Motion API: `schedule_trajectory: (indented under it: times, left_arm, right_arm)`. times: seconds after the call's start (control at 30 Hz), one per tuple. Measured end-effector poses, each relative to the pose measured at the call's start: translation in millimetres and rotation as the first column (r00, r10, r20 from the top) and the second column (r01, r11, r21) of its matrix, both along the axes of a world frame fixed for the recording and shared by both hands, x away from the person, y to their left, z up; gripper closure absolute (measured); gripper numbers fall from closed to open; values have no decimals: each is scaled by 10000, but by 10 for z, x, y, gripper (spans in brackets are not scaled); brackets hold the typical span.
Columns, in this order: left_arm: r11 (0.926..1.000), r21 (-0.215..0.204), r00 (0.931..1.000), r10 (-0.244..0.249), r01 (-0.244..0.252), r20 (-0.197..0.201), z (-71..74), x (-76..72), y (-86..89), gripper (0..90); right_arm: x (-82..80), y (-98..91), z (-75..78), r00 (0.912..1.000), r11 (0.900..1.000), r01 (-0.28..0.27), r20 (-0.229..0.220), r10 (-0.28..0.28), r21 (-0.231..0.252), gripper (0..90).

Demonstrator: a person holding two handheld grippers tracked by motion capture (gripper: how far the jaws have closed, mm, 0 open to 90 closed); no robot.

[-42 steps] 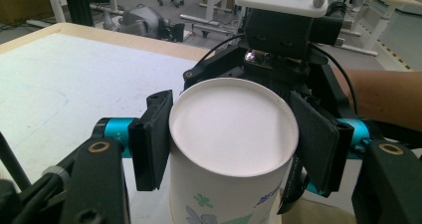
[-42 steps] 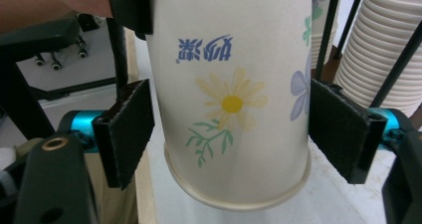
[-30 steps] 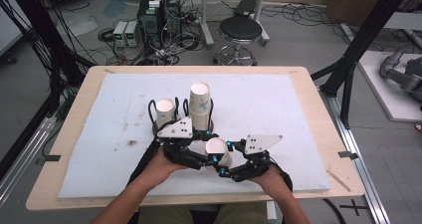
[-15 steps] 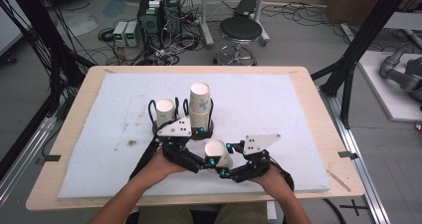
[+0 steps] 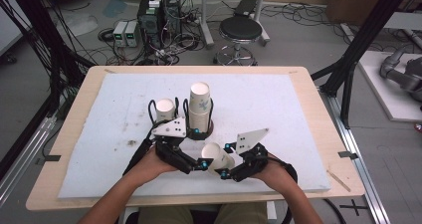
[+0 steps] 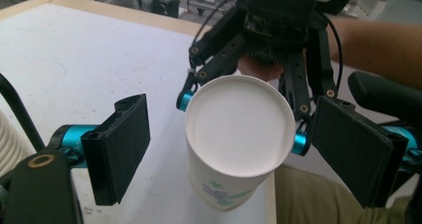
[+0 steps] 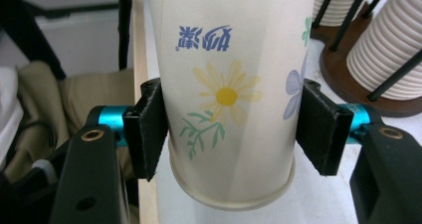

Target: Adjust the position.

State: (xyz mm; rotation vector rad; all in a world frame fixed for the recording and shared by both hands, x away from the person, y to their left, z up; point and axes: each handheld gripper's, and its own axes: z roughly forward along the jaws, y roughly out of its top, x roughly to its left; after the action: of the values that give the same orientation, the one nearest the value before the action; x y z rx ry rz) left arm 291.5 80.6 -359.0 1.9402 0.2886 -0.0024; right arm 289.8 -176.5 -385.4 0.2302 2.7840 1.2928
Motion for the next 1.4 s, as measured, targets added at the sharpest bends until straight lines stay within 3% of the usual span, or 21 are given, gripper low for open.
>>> schedule_trajectory:
  times: [0.13,0.27,0.3,0.33,0.5,0.53,0.6,0.77,0.9,1.13,1.23,1.4]
  left_arm:
    - [9995,277,9999,-138,138,12,-8,-9,-5,158]
    - [9984,490,9996,-289,286,45,-10,-10,-13,165]
    - [9984,490,9996,-289,286,45,-10,-10,-13,166]
    - [9978,568,9993,-355,351,65,-10,-11,-23,168]
    - [9948,861,9984,-558,552,39,-14,-7,-46,187]
    - [9948,861,9984,-558,552,39,-14,-7,-46,187]
    - [9933,980,9981,-610,606,6,-23,-7,-59,191]
    - [9884,1316,9971,-760,755,-15,-27,-10,-76,203]
    - [9851,1496,9964,-851,850,-61,-39,-4,-88,217]
    - [9787,1693,9933,-1136,1159,-232,-73,-5,-121,305]
    - [9743,1834,9914,-1290,1311,-231,-88,-8,-139,326]
    - [9696,2007,9900,-1407,1402,-117,-97,-18,-148,362]
  right_arm:
    - [28,58,78,9994,9969,-320,67,326,-713,359]
    - [50,115,161,9980,9869,-557,225,598,-1513,359]
    - [50,115,161,9980,9869,-557,225,598,-1513,359]
    - [57,145,204,9969,9791,-687,237,746,-1916,359]
    - [72,216,286,9940,9577,-998,154,1079,-2698,359]
    - [72,216,286,9940,9577,-998,154,1079,-2698,359]
    - [68,257,310,9921,9467,-1162,96,1249,-3004,359]
    - [63,320,341,9890,9306,-1360,95,1479,-3398,360]
    - [48,373,362,9874,9057,-1445,18,1583,-3987,359]
    - [48,424,379,9854,8896,-1644,-295,1680,-4260,359]
    - [37,452,355,9847,8770,-1713,-493,1671,-4489,359]
    - [42,447,324,9841,8720,-1759,-600,1670,-4568,358]
